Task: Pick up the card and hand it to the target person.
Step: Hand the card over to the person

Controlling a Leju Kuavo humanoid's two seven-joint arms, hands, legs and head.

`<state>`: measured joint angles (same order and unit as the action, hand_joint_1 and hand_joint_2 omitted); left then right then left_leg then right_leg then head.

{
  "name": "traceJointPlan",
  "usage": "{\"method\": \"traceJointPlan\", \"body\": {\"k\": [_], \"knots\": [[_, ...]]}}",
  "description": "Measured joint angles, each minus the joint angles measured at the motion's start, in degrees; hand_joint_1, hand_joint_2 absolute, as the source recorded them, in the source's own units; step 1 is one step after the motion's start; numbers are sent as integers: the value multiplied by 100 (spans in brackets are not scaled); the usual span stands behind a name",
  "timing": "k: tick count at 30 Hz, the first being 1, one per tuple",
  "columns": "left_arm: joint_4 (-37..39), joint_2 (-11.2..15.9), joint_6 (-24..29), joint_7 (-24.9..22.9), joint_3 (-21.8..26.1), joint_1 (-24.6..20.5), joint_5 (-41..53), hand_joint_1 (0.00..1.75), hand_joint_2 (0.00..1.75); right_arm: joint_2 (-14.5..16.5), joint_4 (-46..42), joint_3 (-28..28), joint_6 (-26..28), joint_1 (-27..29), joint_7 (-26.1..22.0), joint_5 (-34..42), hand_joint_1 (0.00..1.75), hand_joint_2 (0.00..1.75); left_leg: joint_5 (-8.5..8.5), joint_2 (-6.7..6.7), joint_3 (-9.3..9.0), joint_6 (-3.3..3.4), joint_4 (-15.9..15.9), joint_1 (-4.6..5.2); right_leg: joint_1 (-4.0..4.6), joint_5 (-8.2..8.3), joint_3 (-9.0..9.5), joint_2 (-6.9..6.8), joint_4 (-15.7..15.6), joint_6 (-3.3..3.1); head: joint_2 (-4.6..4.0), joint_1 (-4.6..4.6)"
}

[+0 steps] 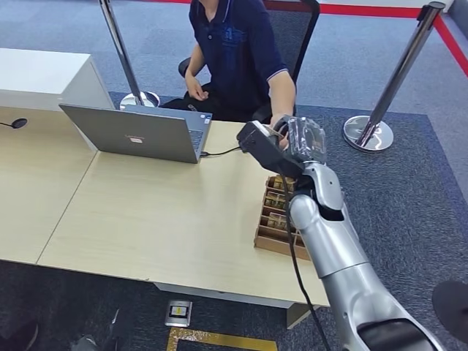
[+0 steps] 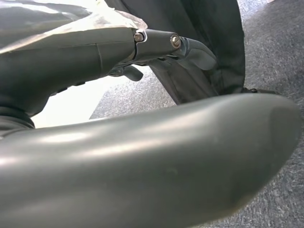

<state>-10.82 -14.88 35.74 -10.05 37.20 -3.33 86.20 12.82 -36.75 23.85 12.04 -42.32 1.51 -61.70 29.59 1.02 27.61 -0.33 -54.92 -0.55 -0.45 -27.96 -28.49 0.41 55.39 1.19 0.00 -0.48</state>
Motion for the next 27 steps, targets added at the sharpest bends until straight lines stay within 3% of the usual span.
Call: {"method": "traceJointPlan", "body": {"k": [3,4,8,15,19,23,27], "knots": [[0,1,-3,2,0,0,2,0,0,5,158,0,16,-21,0,-22,15,175,0,0,6,0,-1,0,0,0,-6,0,1,0,0,-1],[0,2,-3,4,0,0,3,0,0,7,204,0,19,-28,-1,-27,2,175,0,0,6,0,-1,0,0,0,-7,0,1,0,0,-1],[0,2,-2,16,0,0,3,0,0,12,322,0,63,-32,-63,-16,0,0,0,0,7,0,0,0,0,0,-8,0,1,0,0,-1],[0,2,8,17,2,2,-43,0,0,30,303,-1,441,25,-144,-20,0,0,0,0,7,0,-1,0,0,0,-10,0,0,0,0,0],[0,1,20,2,9,5,-114,0,0,-62,-154,-14,901,328,-89,-222,0,0,0,0,7,0,-2,0,0,0,-11,0,-3,0,0,-1],[0,-1,33,-27,16,15,-200,0,0,-261,-1252,-162,1432,1067,123,-720,0,0,2,3,11,1,-1,0,0,-1,-13,0,-9,1,0,0],[0,-3,39,-38,21,30,-238,0,0,-439,-2686,-619,2167,2174,431,-1677,0,0,6,11,17,5,-1,0,0,-2,-17,0,-15,2,0,-1]]}}
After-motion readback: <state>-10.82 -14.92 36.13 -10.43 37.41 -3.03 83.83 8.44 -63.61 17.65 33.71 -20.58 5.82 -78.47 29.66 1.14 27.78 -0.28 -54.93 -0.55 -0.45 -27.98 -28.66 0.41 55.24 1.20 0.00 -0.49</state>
